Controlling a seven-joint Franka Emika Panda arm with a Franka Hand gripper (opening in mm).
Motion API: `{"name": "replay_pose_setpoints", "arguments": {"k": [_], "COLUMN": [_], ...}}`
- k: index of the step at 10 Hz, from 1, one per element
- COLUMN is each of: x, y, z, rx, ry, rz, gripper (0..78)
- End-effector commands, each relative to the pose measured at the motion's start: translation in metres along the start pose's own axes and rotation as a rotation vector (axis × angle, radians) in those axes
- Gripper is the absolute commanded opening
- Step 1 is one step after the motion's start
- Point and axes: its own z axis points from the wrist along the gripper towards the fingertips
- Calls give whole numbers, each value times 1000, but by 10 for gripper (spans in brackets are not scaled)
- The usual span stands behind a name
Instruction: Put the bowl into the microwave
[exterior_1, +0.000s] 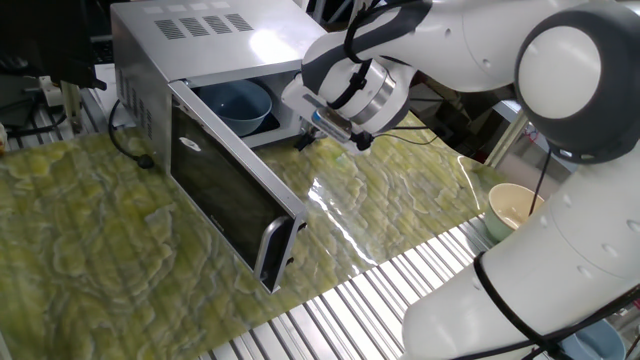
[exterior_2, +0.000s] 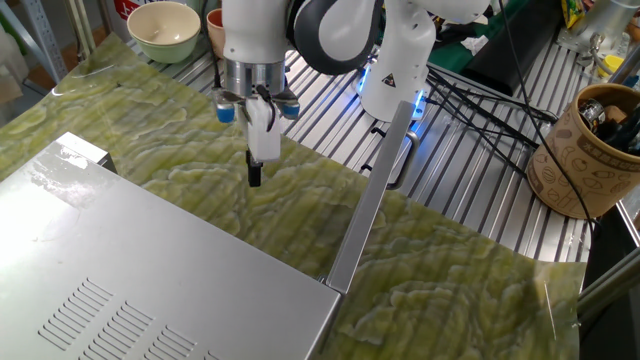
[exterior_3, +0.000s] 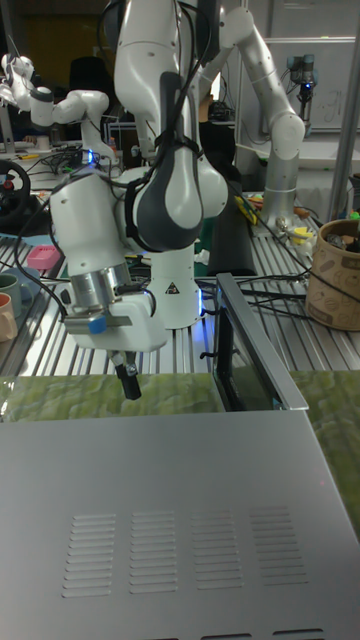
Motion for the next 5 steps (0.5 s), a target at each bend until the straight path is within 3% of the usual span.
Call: {"name": "replay_pose_setpoints", "arguments": {"k": [1, 5], "x": [-2, -2], "y": [2, 5], "z": [-1, 2], "rx": [51, 85], "ry": [-130, -183], "rz": [-121, -154], "gripper": [11, 11]}}
